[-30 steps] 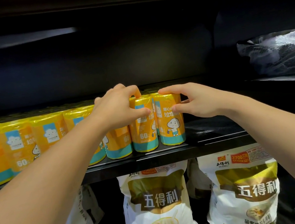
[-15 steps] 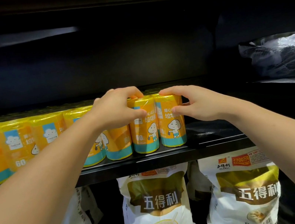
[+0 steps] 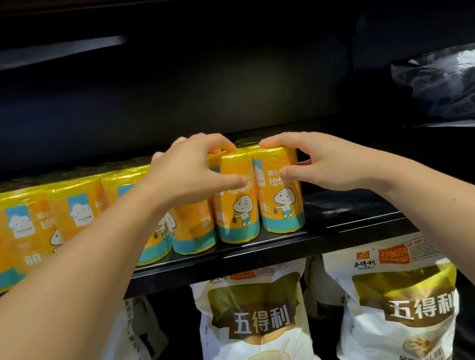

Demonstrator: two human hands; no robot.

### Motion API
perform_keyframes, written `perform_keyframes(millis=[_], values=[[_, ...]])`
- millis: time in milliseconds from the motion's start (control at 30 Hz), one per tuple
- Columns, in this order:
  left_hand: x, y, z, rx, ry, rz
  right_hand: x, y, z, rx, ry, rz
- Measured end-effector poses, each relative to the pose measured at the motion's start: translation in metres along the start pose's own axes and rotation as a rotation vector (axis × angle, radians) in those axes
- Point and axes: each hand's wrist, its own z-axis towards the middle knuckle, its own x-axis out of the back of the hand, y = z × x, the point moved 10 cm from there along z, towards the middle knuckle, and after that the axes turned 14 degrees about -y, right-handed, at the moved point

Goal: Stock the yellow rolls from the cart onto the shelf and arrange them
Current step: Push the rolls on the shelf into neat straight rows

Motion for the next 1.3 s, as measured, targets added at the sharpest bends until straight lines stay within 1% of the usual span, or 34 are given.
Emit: perform_keyframes(millis=[133, 300, 500, 833, 1033, 1200, 1300], values=[[0.0, -0.001, -0.001, 0.014, 0.05, -0.006, 0.0, 0.001, 0.0, -0.001, 0.003, -0.003], [0.0, -0.002, -0.002, 0.016, 0.038, -0.029, -0.001, 0.002, 0.0, 0.002, 0.007, 0.006], [0.0, 0.001, -0.004, -0.003, 0.054, 0.013, 0.0, 0.001, -0.001, 0.013, 0.007, 0.008], [-0.002, 0.003, -0.002, -0.016, -0.025, 0.004, 0.0, 0.0, -0.001, 0.017, 0.01, -0.004], [-0.003, 0.004, -0.001, -0.026, -0.059, 0.016, 0.004, -0.007, 0.003, -0.006, -0.002, -0.073], [-0.004, 0.006, -0.002, -0.046, -0.107, 0.065, 0.014, -0.025, 0.009, -0.008, 0.029, -0.227], [0.003, 0.007, -0.002, -0.079, -0.093, 0.083, 0.015, -0.032, 0.012, -0.026, 0.05, -0.287]])
